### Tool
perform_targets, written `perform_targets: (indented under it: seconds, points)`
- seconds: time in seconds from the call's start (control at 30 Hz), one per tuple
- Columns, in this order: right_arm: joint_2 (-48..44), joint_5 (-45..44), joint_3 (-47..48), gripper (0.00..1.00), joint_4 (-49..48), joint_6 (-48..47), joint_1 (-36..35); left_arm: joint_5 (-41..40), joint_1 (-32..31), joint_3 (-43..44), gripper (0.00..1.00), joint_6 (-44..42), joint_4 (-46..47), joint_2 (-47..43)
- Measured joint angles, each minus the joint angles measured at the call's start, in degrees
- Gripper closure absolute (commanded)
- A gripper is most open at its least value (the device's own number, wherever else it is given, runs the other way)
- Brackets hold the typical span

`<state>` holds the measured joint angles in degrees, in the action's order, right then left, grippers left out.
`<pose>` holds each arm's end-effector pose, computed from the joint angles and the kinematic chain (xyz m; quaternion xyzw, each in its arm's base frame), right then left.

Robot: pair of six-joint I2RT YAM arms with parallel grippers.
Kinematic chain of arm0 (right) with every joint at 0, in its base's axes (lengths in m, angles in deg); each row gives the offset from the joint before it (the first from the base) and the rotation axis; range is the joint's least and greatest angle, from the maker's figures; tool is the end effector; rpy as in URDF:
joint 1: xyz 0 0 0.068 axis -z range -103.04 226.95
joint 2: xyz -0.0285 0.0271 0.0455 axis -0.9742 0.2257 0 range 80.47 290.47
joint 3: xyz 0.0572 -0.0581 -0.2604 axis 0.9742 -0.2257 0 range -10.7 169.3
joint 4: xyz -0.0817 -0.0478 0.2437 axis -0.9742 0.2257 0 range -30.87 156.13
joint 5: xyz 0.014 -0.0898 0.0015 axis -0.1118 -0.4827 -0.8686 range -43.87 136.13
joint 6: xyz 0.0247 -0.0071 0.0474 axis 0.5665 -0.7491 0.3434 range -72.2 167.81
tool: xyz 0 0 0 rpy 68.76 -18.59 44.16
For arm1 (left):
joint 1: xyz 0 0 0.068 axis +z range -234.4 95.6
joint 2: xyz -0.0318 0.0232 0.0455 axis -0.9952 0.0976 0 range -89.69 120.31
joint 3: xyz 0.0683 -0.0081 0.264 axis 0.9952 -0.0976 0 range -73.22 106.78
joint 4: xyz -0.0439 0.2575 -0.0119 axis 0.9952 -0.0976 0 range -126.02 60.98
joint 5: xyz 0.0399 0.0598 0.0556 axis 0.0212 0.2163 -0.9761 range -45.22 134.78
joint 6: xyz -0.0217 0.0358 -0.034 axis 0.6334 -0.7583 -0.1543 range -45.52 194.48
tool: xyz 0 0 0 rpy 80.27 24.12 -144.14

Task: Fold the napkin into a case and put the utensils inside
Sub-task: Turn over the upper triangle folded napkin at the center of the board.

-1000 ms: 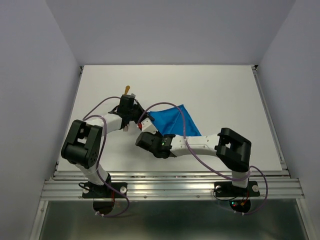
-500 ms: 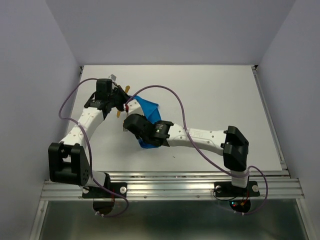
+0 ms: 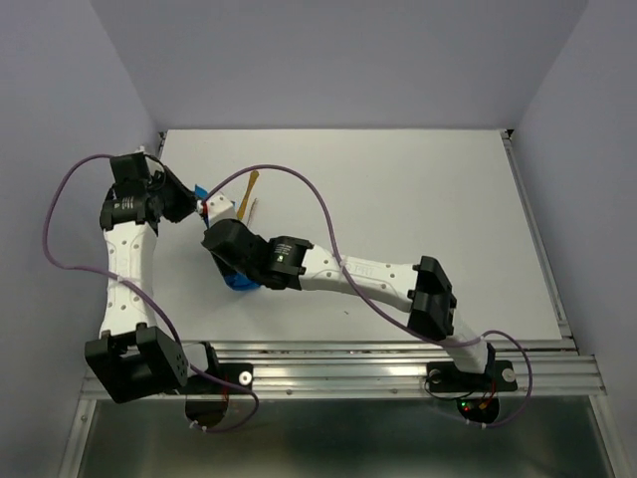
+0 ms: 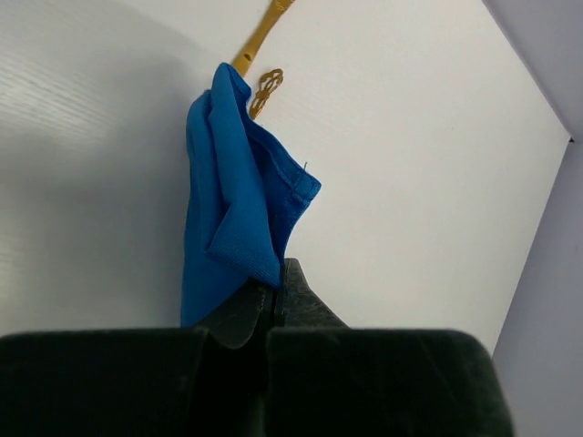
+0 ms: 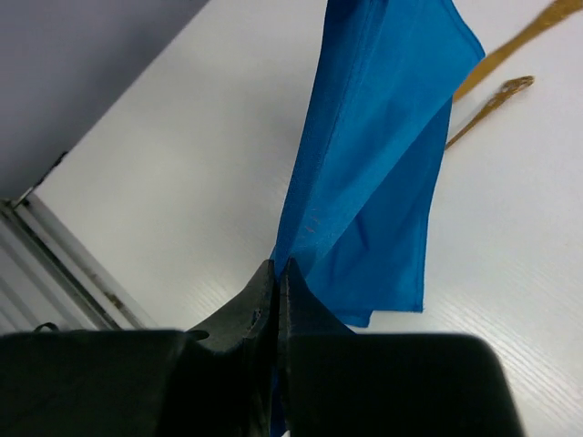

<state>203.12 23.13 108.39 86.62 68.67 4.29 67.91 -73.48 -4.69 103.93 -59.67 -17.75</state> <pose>0.1629 0.4751 0.3254 -0.2844 0.8103 0.2324 0.4567 0.2724 0.0384 0.3501 -0.2103 0.8445 -0.2488 0.4250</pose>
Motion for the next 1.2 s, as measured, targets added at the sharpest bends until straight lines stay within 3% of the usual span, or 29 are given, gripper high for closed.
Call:
perform_targets:
  seconds: [0.13, 0.23, 0.47, 0.57, 0.9, 1.07, 1.2]
  points:
    - [1.57, 0.98, 3.17, 0.99, -1.33, -0.61, -1.64, -2.73, 1.99, 7.02, 1.00, -3.37, -8.66, -1.09]
    - [-0.35, 0.61, 0.90, 0.99, -4.39, -0.52, -1.79, -3.43, 1.11, 9.81, 1.00, -4.48, -9.88, -2.19]
    - [-14.88, -0.28, -21.03, 0.99, -12.09, 3.52, 0.33, -5.07, -7.21, 9.70, 1.00, -3.28, -9.84, -2.14]
    - [-21.97, 0.63, -32.94, 0.99, -15.17, 7.21, 3.72, -6.64, -15.15, 9.33, 1.00, -1.55, -7.19, 0.50]
    - [-32.72, 1.73, -57.37, 0.99, -21.59, 14.45, 12.31, -10.78, -30.73, 7.80, 1.00, 5.25, 2.73, 17.14]
    - [-35.17, 0.24, -59.89, 0.99, -19.17, 14.60, 12.35, -10.71, -34.21, 7.65, 1.00, 5.97, 6.10, 20.09]
    - [-34.95, -0.17, -56.59, 0.99, -16.79, 13.38, 12.26, -10.75, -33.79, 7.85, 1.00, 5.14, 7.32, 19.54]
